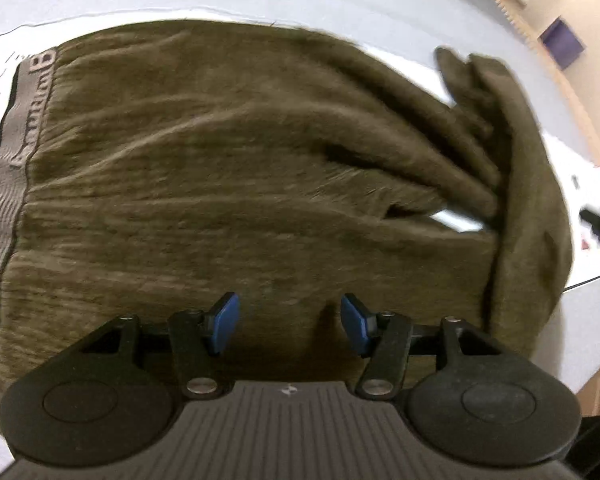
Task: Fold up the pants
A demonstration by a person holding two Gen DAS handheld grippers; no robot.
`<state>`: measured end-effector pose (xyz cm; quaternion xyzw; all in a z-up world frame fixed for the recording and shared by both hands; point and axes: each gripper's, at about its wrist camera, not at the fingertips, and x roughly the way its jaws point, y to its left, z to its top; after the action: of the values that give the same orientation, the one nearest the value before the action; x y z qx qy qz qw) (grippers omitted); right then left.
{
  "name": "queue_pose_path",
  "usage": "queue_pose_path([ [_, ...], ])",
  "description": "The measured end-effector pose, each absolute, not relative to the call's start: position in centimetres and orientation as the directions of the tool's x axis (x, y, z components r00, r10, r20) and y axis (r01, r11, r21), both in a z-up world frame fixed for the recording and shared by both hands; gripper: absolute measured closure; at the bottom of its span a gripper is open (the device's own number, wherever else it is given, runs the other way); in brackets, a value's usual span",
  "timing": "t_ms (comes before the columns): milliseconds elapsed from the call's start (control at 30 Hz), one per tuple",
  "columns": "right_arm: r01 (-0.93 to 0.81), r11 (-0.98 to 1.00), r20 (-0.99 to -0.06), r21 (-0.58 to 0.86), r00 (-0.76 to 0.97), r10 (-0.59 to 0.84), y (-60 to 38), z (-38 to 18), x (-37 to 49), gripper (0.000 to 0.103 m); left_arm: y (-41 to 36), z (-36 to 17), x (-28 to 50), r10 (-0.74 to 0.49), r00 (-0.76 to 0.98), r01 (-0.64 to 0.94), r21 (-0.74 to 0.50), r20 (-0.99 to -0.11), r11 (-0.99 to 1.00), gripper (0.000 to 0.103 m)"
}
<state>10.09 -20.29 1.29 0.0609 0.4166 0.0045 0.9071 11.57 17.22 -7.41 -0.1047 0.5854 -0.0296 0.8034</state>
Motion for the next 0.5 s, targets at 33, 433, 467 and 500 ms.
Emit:
queue_pose_path([
  [33, 0.035, 0.994, -0.753, 0.105, 0.656, 0.056, -19.4, 1.1, 10.9, 0.035, 17.4, -7.7, 11.6, -0.158, 0.298, -0.073, -0.188, -0.941, 0.979, 0.041],
  [433, -0.032, 0.995, -0.757, -0.095, 0.652, -0.051, -13.0, -2.6, 18.4, 0.03, 16.9, -8.3, 10.6, -0.113, 0.258, 0.006, -0.115, -0.96, 0.993, 0.029],
  [467, -0.031, 0.993, -0.758, -0.11, 0.649, -0.064, -12.8, -2.9, 18.8, 0.03, 16.8, -8.2, 10.5, -0.111, 0.258, 0.008, -0.113, -0.96, 0.994, 0.029],
  [500, -0.031, 0.991, -0.755, -0.129, 0.651, -0.078, -12.7, -3.1, 19.1, 0.031, 16.8, -8.0, 10.3, -0.107, 0.258, 0.009, -0.108, -0.96, 0.994, 0.028],
])
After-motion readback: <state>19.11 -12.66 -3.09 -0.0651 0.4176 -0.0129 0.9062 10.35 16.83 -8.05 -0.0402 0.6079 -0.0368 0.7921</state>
